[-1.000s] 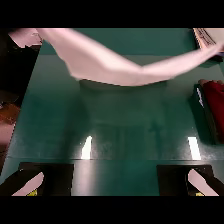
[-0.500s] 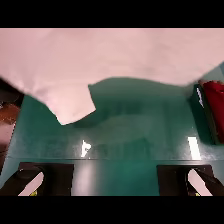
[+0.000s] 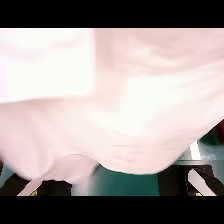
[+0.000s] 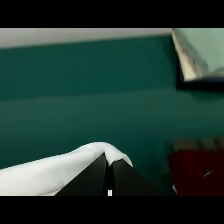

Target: Fold the shirts.

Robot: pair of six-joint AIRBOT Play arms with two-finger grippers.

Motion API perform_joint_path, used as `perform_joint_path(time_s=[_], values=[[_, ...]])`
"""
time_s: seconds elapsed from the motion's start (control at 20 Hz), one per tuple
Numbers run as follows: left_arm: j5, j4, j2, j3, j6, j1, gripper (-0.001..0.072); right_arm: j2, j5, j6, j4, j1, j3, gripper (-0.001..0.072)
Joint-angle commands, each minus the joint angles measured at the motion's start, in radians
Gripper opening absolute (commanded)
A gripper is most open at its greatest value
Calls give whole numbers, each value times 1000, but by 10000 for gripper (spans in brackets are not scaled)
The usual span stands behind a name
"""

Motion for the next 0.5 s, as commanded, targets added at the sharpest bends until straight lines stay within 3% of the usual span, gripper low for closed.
perform_joint_path(time_s=[0.0,0.25,0.45], values=[[-144,32,-164,-189,-20,1,26,-214,217,56,-27,1,-3,10],[-150,28,-540,-236,-7,1,27,-586,307,98,-27,2,-4,10],[-31,-24,-732,-236,97,1,27,-785,164,92,-27,1,-3,10]])
